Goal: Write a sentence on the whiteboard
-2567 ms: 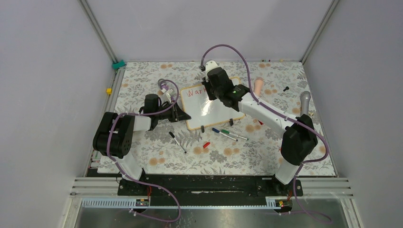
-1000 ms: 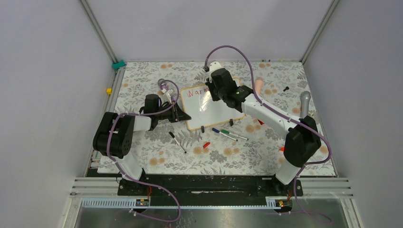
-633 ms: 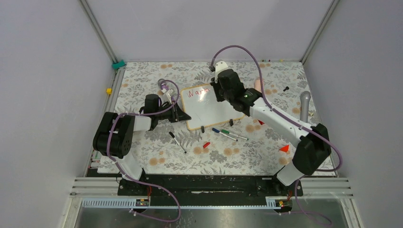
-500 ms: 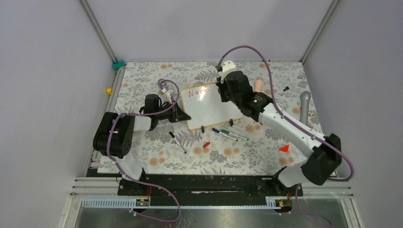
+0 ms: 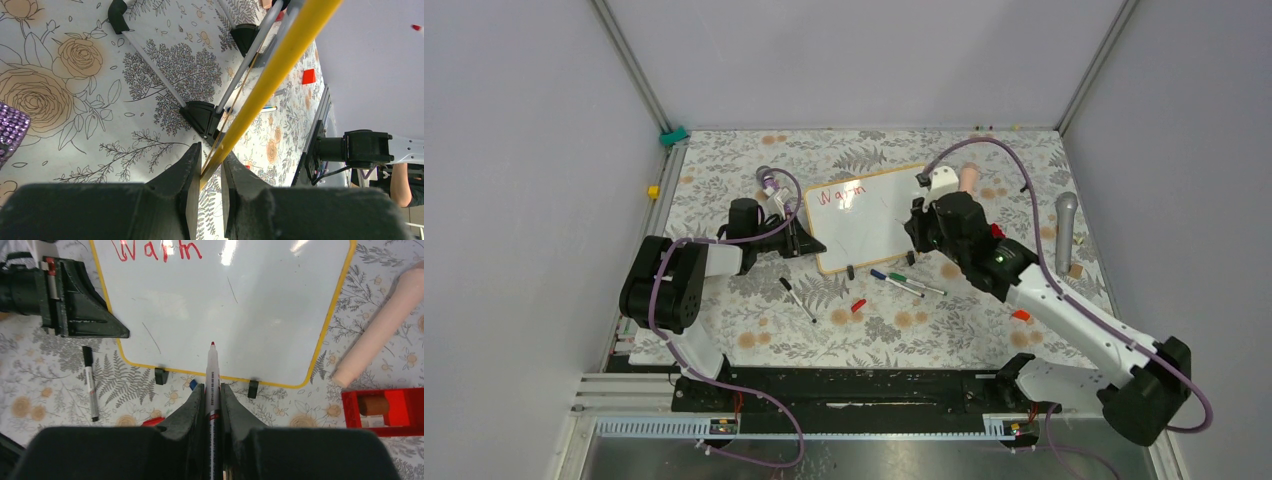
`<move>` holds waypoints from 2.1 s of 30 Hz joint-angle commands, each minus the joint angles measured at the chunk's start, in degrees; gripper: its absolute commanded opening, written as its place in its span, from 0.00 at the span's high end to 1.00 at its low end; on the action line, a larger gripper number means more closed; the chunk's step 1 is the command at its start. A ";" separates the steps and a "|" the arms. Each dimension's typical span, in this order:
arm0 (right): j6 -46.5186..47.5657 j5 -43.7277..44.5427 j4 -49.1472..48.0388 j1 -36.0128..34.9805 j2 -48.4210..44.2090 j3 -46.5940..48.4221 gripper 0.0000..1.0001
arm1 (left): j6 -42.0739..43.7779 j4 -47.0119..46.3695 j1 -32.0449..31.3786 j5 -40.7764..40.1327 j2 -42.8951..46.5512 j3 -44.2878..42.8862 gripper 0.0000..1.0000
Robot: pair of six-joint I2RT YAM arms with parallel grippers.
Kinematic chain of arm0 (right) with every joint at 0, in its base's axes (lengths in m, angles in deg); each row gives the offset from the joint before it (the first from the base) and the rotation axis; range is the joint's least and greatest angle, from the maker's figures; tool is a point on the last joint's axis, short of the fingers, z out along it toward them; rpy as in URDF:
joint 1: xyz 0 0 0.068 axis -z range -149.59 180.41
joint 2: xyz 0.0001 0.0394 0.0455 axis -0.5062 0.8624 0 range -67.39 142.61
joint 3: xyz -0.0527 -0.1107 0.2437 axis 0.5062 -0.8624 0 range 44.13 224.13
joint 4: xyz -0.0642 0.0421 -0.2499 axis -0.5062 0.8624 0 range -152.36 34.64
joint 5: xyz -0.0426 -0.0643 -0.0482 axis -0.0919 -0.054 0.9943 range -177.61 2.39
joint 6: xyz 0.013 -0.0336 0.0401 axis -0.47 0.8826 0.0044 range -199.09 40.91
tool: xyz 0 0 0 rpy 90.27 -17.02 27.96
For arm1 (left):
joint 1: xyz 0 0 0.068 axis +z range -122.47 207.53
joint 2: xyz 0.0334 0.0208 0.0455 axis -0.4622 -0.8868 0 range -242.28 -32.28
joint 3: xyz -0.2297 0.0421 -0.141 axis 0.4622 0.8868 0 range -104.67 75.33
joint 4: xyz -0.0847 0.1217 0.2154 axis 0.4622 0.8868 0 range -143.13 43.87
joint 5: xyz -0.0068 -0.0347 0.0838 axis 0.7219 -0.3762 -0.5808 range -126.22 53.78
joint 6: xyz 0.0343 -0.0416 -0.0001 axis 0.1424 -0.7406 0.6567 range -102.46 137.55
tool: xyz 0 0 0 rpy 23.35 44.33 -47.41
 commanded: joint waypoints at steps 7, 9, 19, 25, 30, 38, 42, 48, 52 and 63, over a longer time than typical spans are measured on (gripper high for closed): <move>-4.58 -1.10 -3.63 0.46 -8.77 -5.21 1.00 | 0.77 1.84 -0.12 -3.86 0.28 -1.01 1.00; -3.02 -7.06 -7.09 0.49 -8.52 -6.73 1.00 | 0.68 1.77 -0.13 -3.86 0.14 -1.03 1.00; -5.08 -8.34 -3.09 0.76 -4.58 -1.27 1.00 | 1.12 2.01 -0.25 -4.36 0.65 -0.89 1.00; -10.44 -8.09 3.18 0.91 -1.23 2.46 1.00 | 1.40 2.10 -0.32 -4.69 1.17 -0.56 1.00; -22.55 -1.46 9.73 0.96 0.58 5.04 1.00 | 1.68 2.87 -0.66 -5.21 1.79 -0.70 1.00; -19.79 -12.30 -5.57 1.04 -4.92 -2.70 1.00 | 2.11 3.30 -0.93 -5.95 2.14 -0.04 1.00; -13.66 0.39 -2.25 1.17 -2.80 0.57 1.00 | 2.69 4.02 -1.03 -6.48 2.56 0.23 1.00; -8.34 -3.03 -1.83 1.64 2.30 6.51 1.00 | 2.91 4.28 -1.14 -6.44 2.66 0.12 1.00; -6.22 -0.53 -1.84 1.84 6.07 10.21 1.00 | 3.29 5.32 -1.34 -6.42 2.21 -0.74 1.00; -1.63 1.20 -8.43 1.88 11.95 9.72 1.00 | 5.41 8.25 -2.74 -8.25 2.65 -1.61 1.00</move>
